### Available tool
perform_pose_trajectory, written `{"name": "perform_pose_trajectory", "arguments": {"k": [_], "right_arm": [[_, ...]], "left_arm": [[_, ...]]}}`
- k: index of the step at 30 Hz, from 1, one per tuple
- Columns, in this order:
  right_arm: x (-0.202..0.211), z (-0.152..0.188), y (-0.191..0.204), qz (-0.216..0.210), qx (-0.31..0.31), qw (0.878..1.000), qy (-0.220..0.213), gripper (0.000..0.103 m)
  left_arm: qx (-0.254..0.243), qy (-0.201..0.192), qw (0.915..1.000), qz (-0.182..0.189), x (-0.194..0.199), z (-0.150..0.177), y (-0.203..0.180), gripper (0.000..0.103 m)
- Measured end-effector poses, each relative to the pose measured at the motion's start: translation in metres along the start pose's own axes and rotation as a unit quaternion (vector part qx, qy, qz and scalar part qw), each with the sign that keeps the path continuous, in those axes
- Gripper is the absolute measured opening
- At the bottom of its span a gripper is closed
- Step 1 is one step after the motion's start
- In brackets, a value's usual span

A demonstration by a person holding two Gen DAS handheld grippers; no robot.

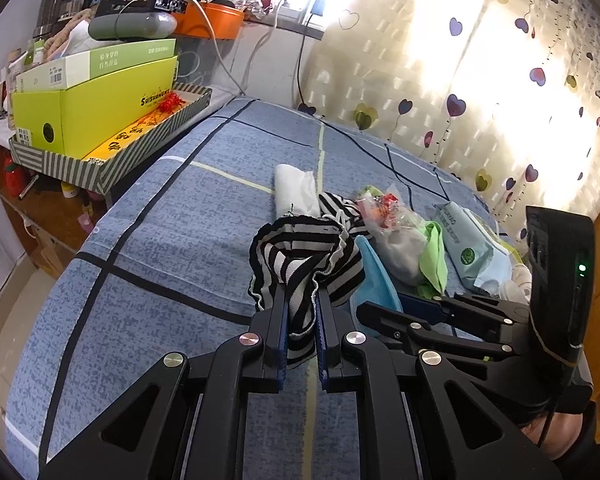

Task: Organize soft objects

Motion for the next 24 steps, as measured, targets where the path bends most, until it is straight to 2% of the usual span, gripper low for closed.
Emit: {"name": "perform_pose_trajectory", "arguments": {"k": [10,24], "right_arm": [[0.055,0.013,0.004,0.0,0.003,0.999,-0.048,0.023],[0.11,0.031,-0.012,0.013,-0.01,0.996,-0.091,0.023]], "left_arm": [[-0.023,-0.008,0.9997,0.001,0.012,0.003,-0.025,0.012],[-0.058,-0.004,0.9983,0.001,0.014,0.005,-0.066,0.012]]}}
Point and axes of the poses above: each gripper's, at about its wrist camera, not at the fingertips, and x roughly against the way its jaws point, y to its left, z to its underside, the point moved 1 cm from there along -x, roughly the way its jaws point, and after that the axes turned 3 degrees about x, right-handed, at the moved point
